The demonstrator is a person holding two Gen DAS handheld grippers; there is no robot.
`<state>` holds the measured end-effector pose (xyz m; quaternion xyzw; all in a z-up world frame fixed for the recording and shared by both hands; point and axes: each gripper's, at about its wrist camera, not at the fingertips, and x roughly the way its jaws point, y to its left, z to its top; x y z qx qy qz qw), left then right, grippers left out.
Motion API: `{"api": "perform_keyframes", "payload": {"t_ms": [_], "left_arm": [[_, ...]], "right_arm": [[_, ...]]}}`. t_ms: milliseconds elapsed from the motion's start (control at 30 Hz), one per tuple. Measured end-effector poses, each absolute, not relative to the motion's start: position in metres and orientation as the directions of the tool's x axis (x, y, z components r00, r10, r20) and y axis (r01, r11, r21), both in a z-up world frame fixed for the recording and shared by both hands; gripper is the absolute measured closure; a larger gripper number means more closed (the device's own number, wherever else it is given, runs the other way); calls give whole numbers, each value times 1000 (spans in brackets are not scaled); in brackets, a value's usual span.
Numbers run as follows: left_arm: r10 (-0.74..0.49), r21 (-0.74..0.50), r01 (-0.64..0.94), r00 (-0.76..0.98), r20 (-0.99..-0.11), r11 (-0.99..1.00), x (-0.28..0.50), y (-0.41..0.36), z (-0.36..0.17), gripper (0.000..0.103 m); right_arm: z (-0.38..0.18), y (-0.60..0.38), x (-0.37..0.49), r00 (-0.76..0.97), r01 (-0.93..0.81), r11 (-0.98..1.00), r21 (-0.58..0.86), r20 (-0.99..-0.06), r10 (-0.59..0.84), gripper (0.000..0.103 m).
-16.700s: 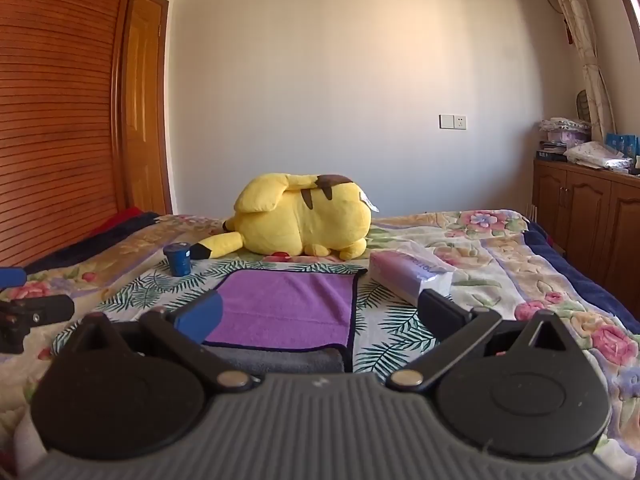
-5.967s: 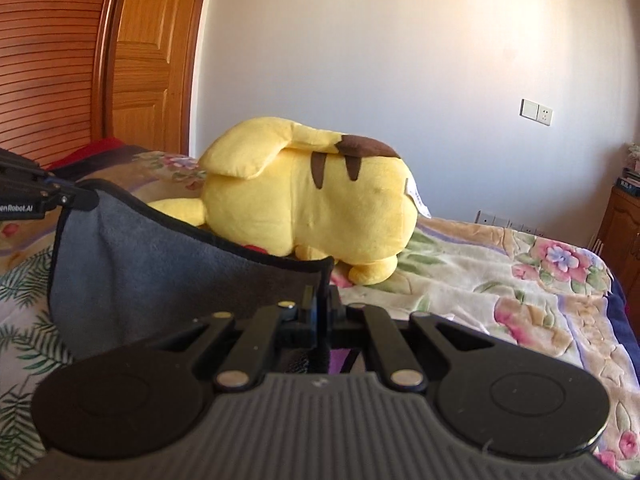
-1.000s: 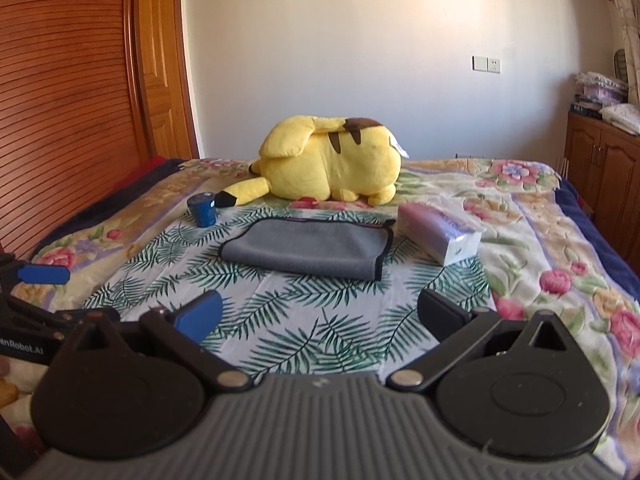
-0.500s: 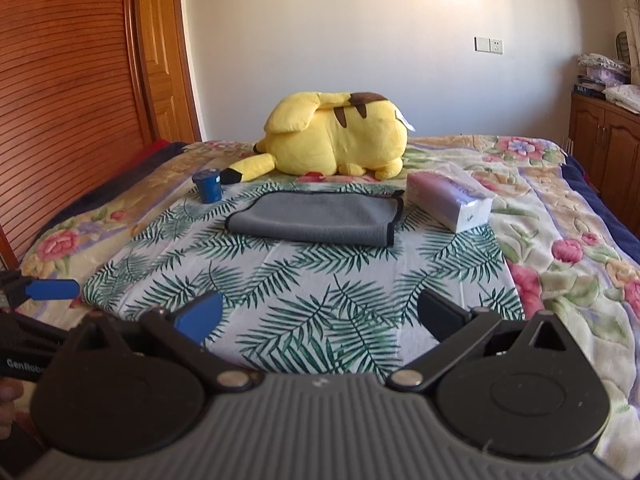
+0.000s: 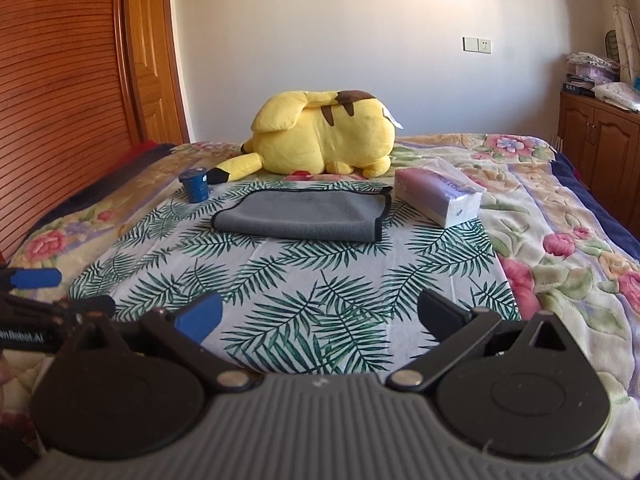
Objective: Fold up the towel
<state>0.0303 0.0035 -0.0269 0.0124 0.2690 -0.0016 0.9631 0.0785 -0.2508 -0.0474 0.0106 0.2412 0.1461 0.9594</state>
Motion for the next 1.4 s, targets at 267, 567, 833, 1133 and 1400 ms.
{"api": "perform_keyframes", "payload": {"t_ms": [267,567,833,1133,1400], "left_arm": [[14,22,-4,878,-479,1000,25,8,-20,16],[15,39,3,896,-445,999,21,7,-14,16],[11,55,12,914,-407,998,16,4,-10,16],[7,47,13,918,-395,999,9,6,-9,16],[17,63,8,922,-386,998,8,5,-8,16]], "right_arm": [[-45,-253,75,864,-265,961,79,-424,273,0],[-43,-254,73,879,-261,963,63,-398,264,0],[-40,-253,68,898,-257,966,40,-358,254,0],[-38,-262,67,916,-219,974,64,-329,228,0],[-38,-261,67,919,-218,974,62,-324,226,0]]}}
